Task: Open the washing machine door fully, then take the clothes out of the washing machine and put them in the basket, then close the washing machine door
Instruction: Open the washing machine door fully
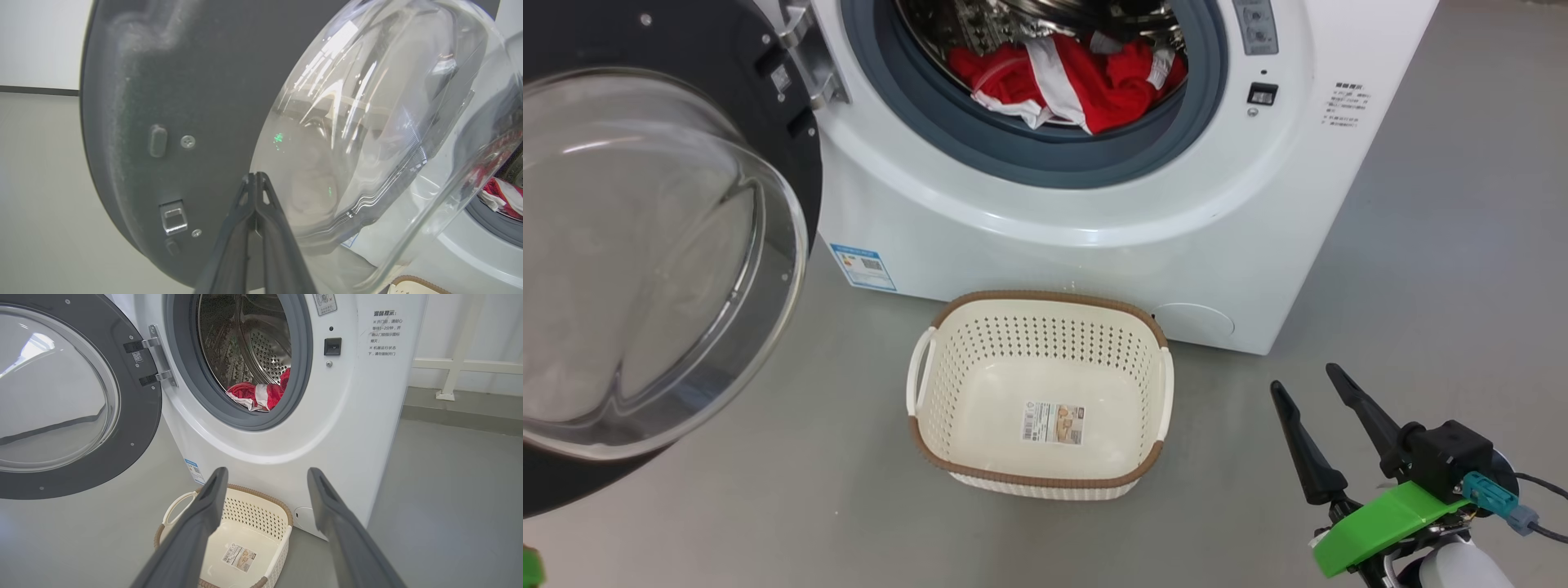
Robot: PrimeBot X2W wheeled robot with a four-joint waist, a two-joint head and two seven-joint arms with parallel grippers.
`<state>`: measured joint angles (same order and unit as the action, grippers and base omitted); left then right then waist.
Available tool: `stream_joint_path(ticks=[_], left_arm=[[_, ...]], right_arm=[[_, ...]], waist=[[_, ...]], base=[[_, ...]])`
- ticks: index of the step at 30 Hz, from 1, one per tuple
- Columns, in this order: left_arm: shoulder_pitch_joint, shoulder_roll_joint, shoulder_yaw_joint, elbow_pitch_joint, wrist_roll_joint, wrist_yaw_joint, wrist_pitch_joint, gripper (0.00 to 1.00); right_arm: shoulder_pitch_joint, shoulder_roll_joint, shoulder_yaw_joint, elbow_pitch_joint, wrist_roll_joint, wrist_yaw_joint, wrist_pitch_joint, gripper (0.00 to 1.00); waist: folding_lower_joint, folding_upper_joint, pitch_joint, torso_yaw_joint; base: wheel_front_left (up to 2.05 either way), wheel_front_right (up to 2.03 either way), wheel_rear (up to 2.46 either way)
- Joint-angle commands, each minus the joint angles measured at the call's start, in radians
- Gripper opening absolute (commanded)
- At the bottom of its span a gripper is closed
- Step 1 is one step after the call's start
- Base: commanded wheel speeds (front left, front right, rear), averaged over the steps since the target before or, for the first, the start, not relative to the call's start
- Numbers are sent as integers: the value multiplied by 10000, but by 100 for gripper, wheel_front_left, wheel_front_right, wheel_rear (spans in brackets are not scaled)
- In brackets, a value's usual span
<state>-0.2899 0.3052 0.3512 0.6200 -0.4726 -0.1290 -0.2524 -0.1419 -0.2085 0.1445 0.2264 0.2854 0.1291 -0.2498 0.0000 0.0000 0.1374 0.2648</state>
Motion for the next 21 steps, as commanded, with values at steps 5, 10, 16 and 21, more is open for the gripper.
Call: stream_joint_path(ticks=[5, 10, 16, 21], left_arm=[[668, 41, 42, -1009, -79, -17, -93, 3], [1332, -394, -140, -1795, -95, -17, -93, 47], [2020, -699, -957, -2792, -248, -17, -93, 100], [2443, -826, -1659, -3627, -390, -17, -93, 100]], right_arm=[[145, -7, 220, -196, 97, 16, -120, 100], [299, -42, 200, -244, 191, 16, -120, 100], [453, -62, 74, -300, 237, 16, -120, 100], [540, -3, -79, -382, 234, 16, -120, 100]], waist=[[0, 0, -371, -2], [0, 0, -566, -109], [0, 0, -691, -404], [0, 0, -683, -918]], base=[[0, 0, 0], [0, 0, 0], [0, 0, 0], [0, 0, 0]])
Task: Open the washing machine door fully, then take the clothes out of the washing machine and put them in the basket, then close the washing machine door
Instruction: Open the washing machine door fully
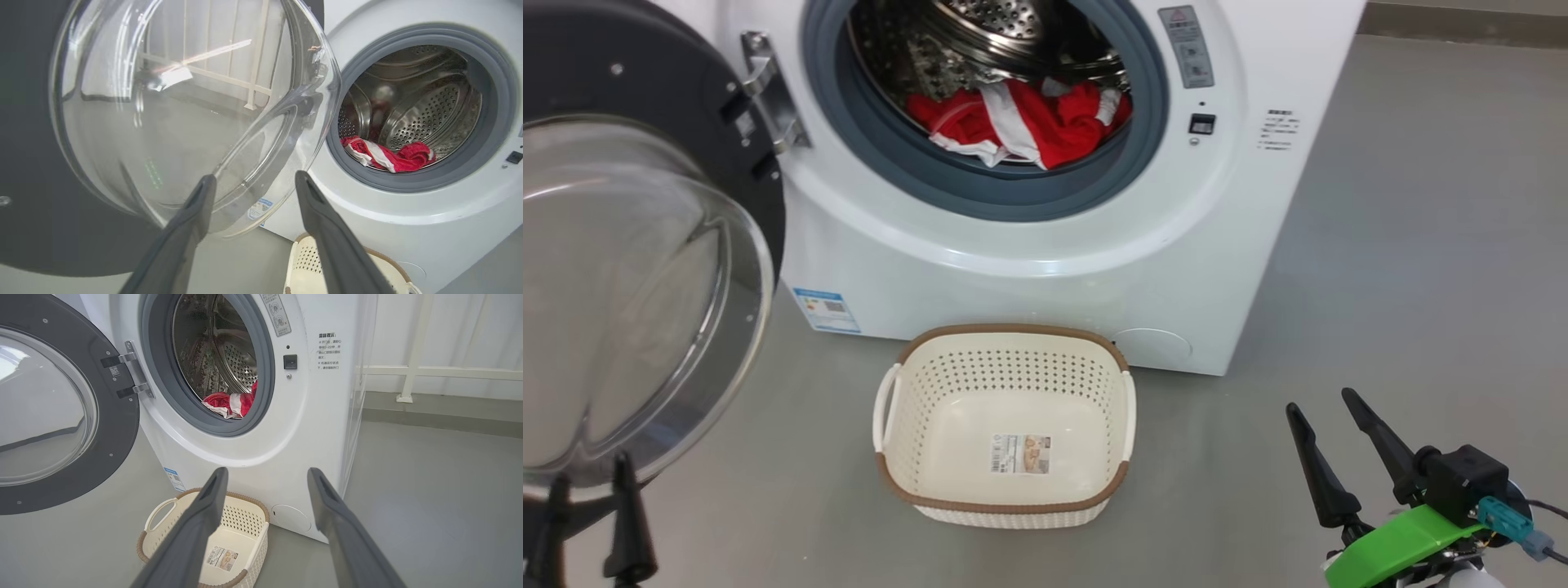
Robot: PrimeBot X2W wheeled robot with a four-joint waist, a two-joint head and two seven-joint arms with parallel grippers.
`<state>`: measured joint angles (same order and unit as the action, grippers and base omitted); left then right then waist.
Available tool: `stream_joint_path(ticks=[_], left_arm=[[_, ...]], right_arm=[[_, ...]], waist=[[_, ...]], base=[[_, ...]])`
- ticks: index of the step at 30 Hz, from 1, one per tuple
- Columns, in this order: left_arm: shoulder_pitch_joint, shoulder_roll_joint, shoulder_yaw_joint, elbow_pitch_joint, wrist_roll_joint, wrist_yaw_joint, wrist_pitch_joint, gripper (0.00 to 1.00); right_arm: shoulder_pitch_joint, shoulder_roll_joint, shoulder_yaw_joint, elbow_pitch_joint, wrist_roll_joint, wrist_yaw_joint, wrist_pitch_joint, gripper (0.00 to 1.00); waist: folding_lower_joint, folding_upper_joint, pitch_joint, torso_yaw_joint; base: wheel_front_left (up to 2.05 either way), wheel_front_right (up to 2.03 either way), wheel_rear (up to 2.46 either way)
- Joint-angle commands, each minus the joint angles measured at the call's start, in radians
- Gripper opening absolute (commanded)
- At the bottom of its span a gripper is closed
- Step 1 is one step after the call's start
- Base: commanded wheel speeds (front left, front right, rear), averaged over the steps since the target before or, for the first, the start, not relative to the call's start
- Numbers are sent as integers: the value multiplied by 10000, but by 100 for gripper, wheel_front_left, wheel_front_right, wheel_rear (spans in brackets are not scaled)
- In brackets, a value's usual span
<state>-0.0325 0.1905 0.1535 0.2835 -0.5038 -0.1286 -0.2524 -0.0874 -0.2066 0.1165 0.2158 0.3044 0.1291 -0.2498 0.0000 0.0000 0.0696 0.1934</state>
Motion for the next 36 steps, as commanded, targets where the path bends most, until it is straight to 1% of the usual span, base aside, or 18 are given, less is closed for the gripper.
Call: stream_joint_path(ticks=[1, 5, 12, 23, 26, 36], left_arm=[[-88, 312, 198, -386, -96, -21, -93, 100], [88, 359, -217, -757, -159, -21, -93, 100], [361, 624, -1133, -1389, -277, -21, -93, 100], [611, 596, -1524, -2038, -364, -21, -93, 100], [636, 553, -1628, -2138, -410, -21, -93, 100], [664, 473, -1816, -2250, -432, -21, -93, 100]], right_arm=[[4, -13, 177, -291, 44, 16, -120, 100], [82, 43, 97, -352, 59, 16, -120, 100], [205, 107, -66, -490, 72, 16, -120, 100], [193, 222, -266, -713, 37, 16, -120, 100], [200, 235, -317, -761, 24, 16, -120, 100], [288, 256, -496, -855, -3, 16, -120, 100]], waist=[[0, 0, -7, -304], [0, 0, -35, -745], [0, 0, 53, -1499], [0, 0, 299, -2488], [0, 0, 325, -2665], [0, 0, 309, -2920]], base=[[0, 0, 0], [0, 0, 0], [0, 0, 0], [0, 0, 0], [0, 0, 0], [0, 0, 0]])
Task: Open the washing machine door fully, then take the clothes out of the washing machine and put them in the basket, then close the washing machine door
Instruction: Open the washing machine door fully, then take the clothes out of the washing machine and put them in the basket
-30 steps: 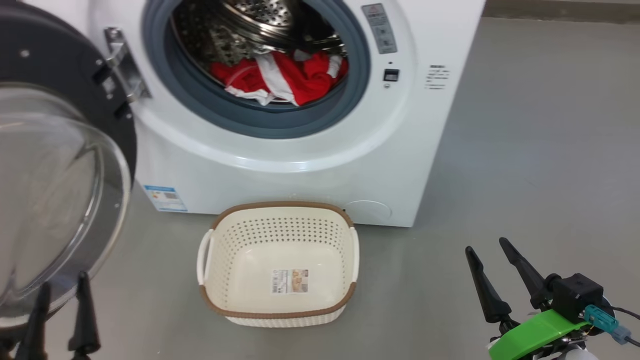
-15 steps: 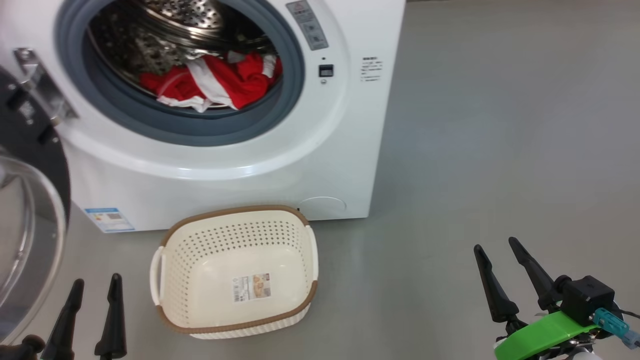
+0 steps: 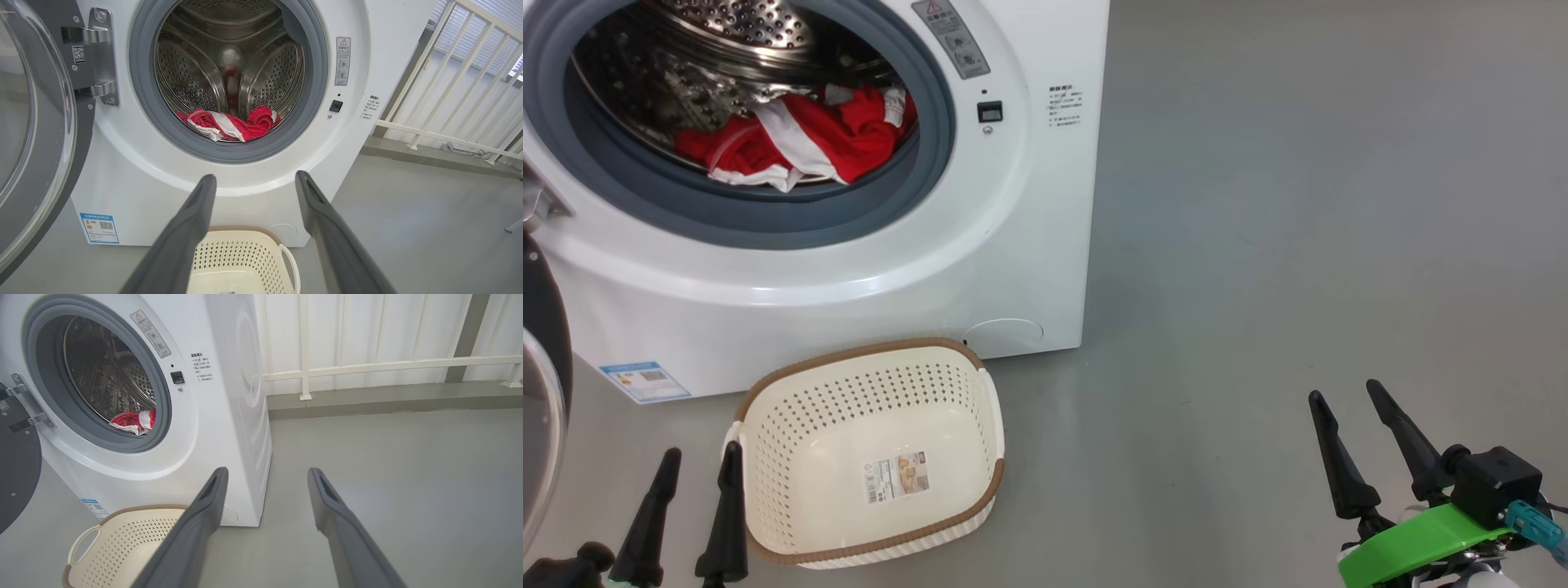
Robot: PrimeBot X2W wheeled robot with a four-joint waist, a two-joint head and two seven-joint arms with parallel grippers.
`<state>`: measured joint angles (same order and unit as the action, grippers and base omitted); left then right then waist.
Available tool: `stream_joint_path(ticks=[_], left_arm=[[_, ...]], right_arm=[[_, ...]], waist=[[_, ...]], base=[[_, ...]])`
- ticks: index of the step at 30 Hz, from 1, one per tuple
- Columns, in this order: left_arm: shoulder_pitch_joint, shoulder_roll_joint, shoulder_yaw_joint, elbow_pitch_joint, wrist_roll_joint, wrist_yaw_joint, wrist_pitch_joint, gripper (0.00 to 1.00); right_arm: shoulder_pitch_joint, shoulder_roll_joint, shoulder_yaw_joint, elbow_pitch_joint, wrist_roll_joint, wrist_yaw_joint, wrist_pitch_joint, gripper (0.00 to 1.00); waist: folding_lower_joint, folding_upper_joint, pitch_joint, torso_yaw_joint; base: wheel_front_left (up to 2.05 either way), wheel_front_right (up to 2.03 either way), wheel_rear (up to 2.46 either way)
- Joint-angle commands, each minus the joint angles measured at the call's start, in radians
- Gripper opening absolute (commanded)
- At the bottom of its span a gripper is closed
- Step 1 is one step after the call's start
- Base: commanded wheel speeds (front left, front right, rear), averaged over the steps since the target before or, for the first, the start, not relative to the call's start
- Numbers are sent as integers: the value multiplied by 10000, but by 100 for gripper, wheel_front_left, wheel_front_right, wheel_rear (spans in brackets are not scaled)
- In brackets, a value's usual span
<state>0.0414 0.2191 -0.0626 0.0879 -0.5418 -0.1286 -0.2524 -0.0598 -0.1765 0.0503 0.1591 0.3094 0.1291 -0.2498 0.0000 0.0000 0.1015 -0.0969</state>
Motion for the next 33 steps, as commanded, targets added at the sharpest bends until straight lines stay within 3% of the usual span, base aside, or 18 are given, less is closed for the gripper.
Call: stream_joint_path(ticks=[1, 33], left_arm=[[-72, 186, 345, -298, -60, -21, -93, 100], [-11, 126, 583, -483, 183, -21, -93, 100]], right_arm=[[14, -43, 158, -288, -55, 16, -120, 100], [-29, -43, 152, -287, -131, 16, -120, 100]], waist=[[0, 0, -16, -27], [0, 0, -23, 193]], base=[[0, 0, 0], [1, -3, 2]])
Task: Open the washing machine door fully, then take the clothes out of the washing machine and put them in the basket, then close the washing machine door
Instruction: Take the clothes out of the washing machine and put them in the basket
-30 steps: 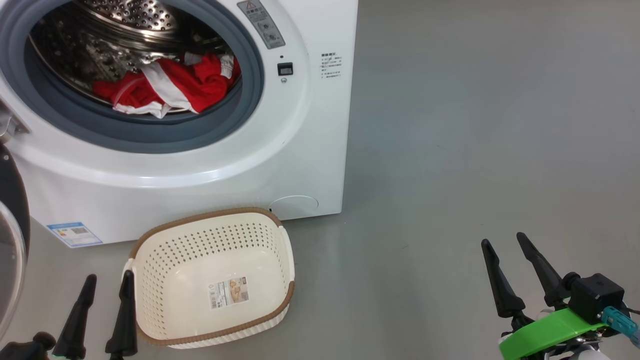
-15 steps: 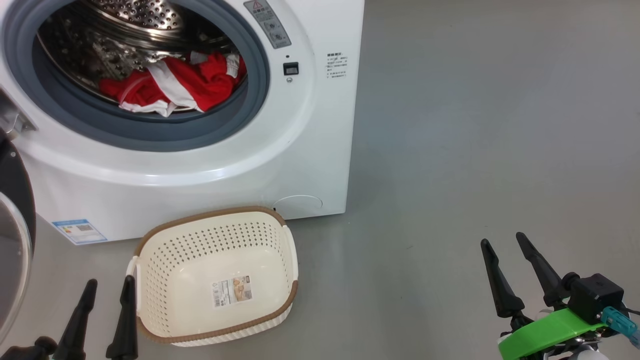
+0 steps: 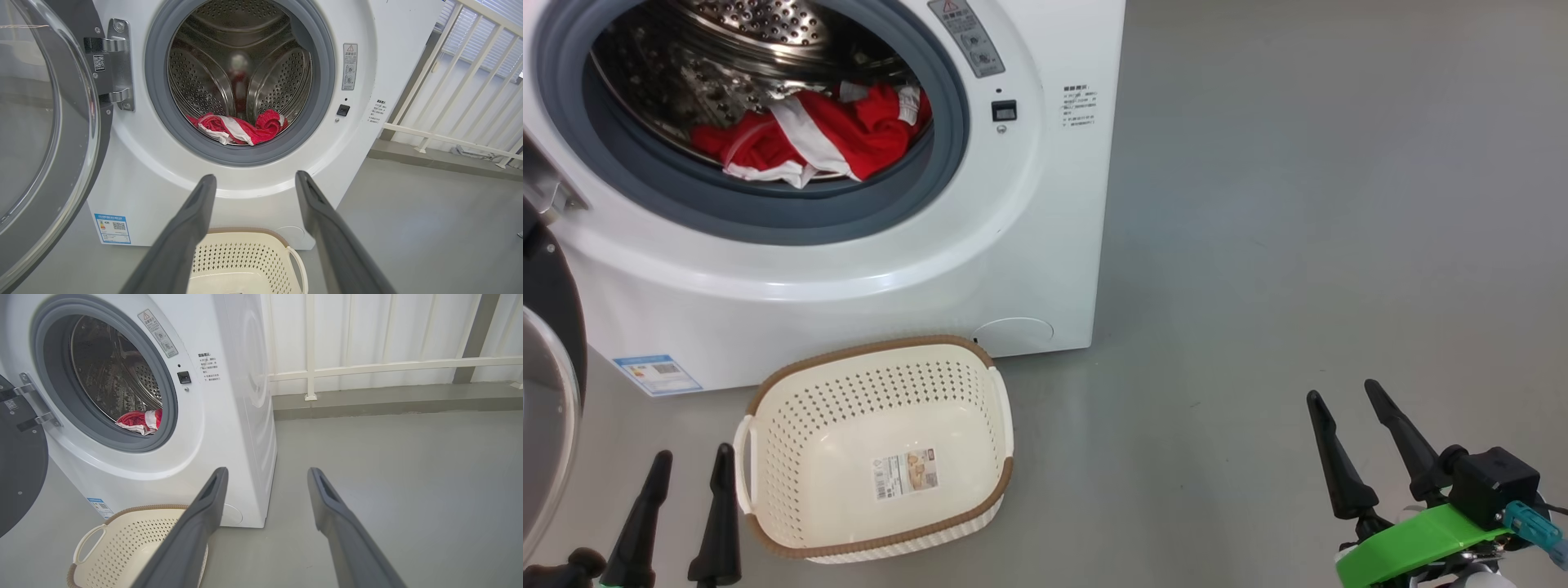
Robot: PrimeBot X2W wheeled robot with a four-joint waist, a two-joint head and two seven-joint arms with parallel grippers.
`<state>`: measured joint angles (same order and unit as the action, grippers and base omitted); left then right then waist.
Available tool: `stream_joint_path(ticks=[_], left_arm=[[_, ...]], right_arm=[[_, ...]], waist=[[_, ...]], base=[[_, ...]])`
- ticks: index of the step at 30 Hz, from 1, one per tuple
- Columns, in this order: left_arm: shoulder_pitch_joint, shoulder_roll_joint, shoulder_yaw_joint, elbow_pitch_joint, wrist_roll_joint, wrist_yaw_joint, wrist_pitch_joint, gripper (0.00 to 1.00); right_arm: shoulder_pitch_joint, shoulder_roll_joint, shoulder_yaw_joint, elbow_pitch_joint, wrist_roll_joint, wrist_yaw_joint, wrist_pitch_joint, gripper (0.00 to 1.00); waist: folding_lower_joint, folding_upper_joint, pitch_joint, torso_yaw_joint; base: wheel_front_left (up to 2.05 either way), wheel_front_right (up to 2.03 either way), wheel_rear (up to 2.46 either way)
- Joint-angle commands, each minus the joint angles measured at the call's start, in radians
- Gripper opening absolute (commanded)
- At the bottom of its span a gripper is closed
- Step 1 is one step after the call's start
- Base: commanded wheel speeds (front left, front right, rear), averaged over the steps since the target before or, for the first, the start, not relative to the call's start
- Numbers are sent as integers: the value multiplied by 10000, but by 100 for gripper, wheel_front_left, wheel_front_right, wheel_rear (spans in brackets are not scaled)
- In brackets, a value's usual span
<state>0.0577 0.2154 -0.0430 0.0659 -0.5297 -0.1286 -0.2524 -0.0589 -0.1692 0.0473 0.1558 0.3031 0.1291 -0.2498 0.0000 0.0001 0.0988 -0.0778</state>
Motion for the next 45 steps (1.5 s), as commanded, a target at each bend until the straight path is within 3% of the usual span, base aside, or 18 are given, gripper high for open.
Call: stream_joint_path(ticks=[1, 23, 45], left_arm=[[-174, 166, 392, -272, 75, -21, -93, 100], [-379, 279, 248, -181, -113, -21, -93, 100], [-1365, 610, -490, 798, -231, -21, -93, 100]], right_arm=[[-44, -119, 193, -255, -66, 16, -120, 100], [-153, -32, 206, -274, -125, 16, -120, 100], [-424, 258, 387, -283, -248, 16, -120, 100]], waist=[[0, -1, 9, 3], [0, -1, 269, 49], [0, -1, 880, 22]], base=[[35, -62, 27], [114, -128, 14], [7, -7, 0]])
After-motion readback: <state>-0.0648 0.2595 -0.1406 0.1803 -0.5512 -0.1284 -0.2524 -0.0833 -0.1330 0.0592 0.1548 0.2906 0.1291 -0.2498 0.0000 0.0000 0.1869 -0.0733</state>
